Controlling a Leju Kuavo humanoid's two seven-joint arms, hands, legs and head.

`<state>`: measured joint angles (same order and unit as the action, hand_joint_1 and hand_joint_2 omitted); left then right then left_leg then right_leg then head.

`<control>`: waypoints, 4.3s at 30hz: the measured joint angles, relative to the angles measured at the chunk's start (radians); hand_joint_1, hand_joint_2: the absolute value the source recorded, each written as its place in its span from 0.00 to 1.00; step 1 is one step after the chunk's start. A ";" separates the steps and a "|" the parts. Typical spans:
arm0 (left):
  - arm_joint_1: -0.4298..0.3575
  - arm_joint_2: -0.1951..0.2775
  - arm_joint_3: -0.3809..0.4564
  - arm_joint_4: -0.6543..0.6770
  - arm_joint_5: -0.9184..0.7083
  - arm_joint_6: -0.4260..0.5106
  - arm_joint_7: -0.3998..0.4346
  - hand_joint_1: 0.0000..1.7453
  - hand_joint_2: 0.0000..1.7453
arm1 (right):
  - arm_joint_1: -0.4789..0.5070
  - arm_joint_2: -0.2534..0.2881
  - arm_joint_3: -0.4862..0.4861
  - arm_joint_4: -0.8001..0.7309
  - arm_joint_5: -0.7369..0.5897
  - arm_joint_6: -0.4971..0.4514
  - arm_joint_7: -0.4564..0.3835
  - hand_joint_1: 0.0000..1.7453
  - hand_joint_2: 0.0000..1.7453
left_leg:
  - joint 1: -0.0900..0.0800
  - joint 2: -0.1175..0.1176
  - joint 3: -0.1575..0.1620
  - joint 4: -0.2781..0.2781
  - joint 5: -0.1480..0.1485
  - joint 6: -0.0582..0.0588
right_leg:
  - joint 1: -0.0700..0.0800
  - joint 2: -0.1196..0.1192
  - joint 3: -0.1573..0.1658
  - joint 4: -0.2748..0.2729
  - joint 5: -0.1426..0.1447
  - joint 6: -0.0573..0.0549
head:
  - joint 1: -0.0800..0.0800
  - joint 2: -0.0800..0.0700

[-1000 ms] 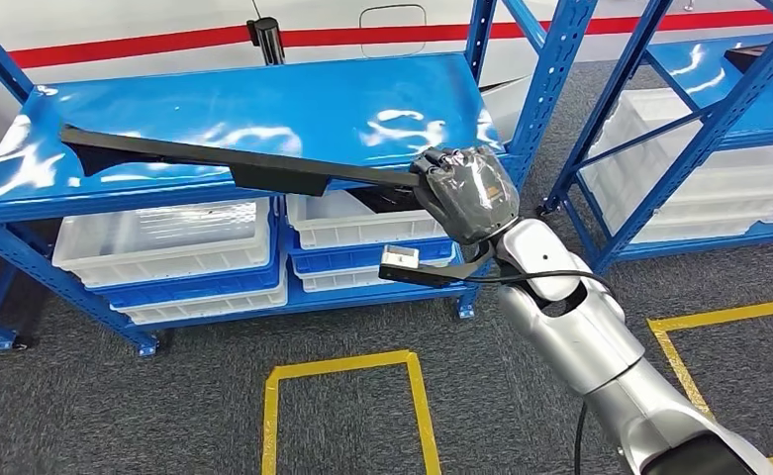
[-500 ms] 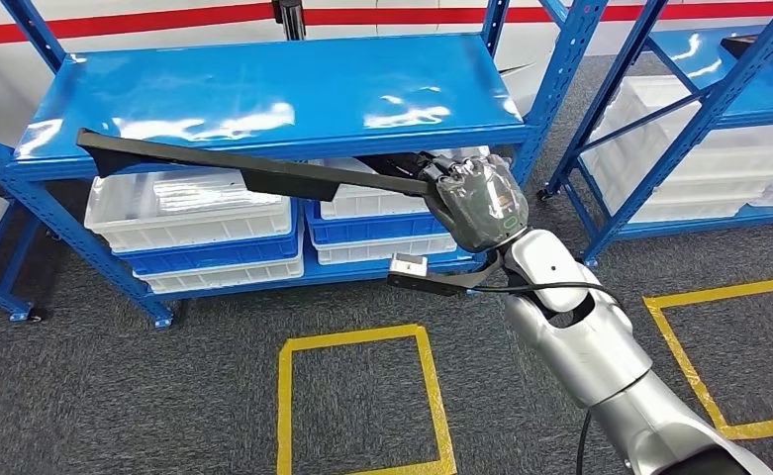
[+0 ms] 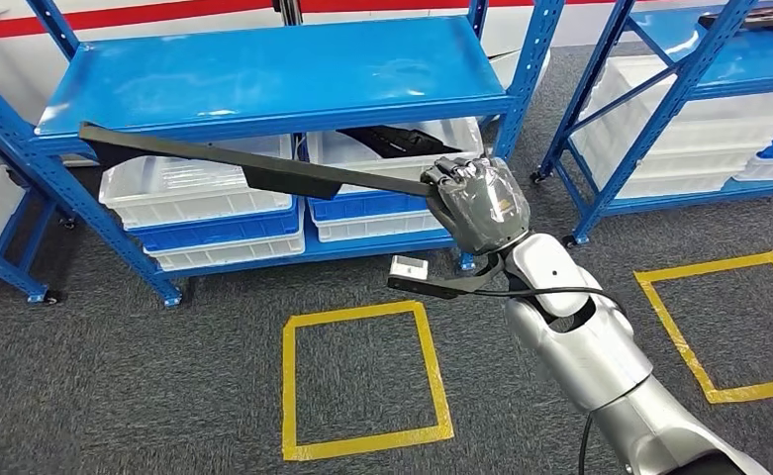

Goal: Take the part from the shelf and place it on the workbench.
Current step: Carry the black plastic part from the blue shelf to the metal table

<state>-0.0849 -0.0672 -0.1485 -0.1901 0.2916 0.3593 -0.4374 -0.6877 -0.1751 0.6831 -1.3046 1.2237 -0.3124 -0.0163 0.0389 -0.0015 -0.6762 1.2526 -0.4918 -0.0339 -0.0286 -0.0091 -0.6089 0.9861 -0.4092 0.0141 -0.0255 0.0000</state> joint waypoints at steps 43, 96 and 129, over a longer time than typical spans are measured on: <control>-0.019 0.001 -0.014 -0.002 -0.029 -0.016 -0.007 0.00 1.00 | 0.068 -0.067 -0.113 -0.063 -0.059 0.034 -0.011 1.00 1.00 | -0.020 0.035 0.090 -0.215 0.011 0.082 | 0.004 0.005 -0.168 0.319 -0.117 0.052 | 0.016 0.000; -0.014 -0.004 -0.015 -0.002 -0.045 0.006 0.012 0.00 1.00 | 0.104 -0.056 -0.155 -0.112 -0.006 0.050 0.018 1.00 1.00 | -0.013 -0.081 0.108 -0.202 -0.011 0.058 | 0.019 0.139 -0.023 0.041 -0.006 0.003 | 0.017 0.000; -0.016 -0.007 -0.015 -0.003 -0.052 0.006 0.015 0.00 1.00 | 0.110 -0.060 -0.177 -0.122 0.048 0.042 0.052 1.00 1.00 | -0.053 -0.070 0.085 -0.214 0.023 0.127 | 0.037 0.171 -0.046 0.056 -0.007 0.003 | 0.009 0.000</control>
<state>-0.1005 -0.0742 -0.1630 -0.1928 0.2399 0.3655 -0.4225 -0.5773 -0.2347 0.5066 -1.4262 1.2719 -0.2707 0.0357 -0.0141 -0.0718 -0.5914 1.0383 -0.4691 0.0929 0.0080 0.1624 -0.6544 1.0421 -0.4164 0.0176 -0.0160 0.0000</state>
